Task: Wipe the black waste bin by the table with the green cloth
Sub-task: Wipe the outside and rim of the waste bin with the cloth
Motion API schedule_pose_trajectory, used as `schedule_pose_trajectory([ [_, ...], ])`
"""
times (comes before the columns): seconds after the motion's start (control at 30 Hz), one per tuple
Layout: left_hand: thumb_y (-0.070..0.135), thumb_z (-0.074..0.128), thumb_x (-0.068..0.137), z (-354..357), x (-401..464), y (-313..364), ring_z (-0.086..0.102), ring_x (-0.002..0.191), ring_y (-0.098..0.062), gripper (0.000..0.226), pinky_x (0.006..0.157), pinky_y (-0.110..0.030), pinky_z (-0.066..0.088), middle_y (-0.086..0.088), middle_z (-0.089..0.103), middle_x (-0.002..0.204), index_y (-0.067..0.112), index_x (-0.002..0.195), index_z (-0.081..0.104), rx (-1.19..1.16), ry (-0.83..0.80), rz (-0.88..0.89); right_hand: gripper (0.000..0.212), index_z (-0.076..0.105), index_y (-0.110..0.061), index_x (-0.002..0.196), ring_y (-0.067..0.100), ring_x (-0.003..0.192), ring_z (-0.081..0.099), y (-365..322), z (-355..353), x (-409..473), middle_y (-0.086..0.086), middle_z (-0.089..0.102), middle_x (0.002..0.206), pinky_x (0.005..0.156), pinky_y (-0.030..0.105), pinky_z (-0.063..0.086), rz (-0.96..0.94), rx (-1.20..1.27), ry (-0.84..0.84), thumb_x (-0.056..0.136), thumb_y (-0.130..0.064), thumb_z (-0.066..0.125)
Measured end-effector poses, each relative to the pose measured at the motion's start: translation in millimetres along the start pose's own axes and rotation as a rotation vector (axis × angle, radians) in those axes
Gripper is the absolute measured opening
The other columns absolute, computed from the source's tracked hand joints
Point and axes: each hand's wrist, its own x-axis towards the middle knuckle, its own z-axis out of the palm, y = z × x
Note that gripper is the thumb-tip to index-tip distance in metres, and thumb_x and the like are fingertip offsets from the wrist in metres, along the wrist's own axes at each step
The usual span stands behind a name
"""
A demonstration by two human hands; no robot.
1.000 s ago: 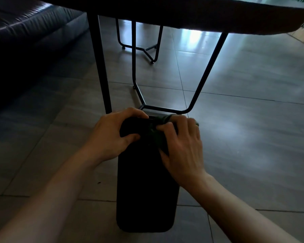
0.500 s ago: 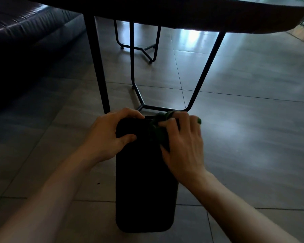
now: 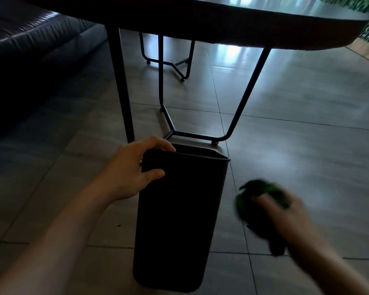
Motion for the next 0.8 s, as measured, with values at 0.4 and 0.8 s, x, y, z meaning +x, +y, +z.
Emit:
schedule_pose_trajectory([
  [0.4, -0.020, 0.068, 0.079, -29.2, -17.6, -19.0, 0.029, 0.145, 0.011, 0.050, 0.116, -0.014, 0.024, 0.021, 0.057, 0.139, 0.023, 0.101, 0.055, -0.121, -0.100, -0.026, 0.065, 0.041, -0.063, 0.140, 0.009, 0.079, 0.067, -17.5, 3.2, 83.9, -0.013, 0.062, 0.107, 0.063, 0.026, 0.059, -0.440, -0.965, -0.410, 0.088, -0.044, 0.075],
  [0.8, -0.005, 0.059, 0.086, -20.6, -13.3, -12.2, 0.054, 0.130, -0.003, 0.041, 0.109, -0.018, 0.038, 0.010, 0.063, 0.136, 0.028, 0.111, 0.061, 0.001, 0.283, -0.034, 0.036, 0.062, -0.045, 0.108, 0.014, 0.081, 0.057, -53.8, 38.2, 55.4, -0.014, 0.054, 0.095, 0.063, 0.030, 0.041, -0.707, -1.062, -0.201, 0.089, -0.073, 0.048],
])
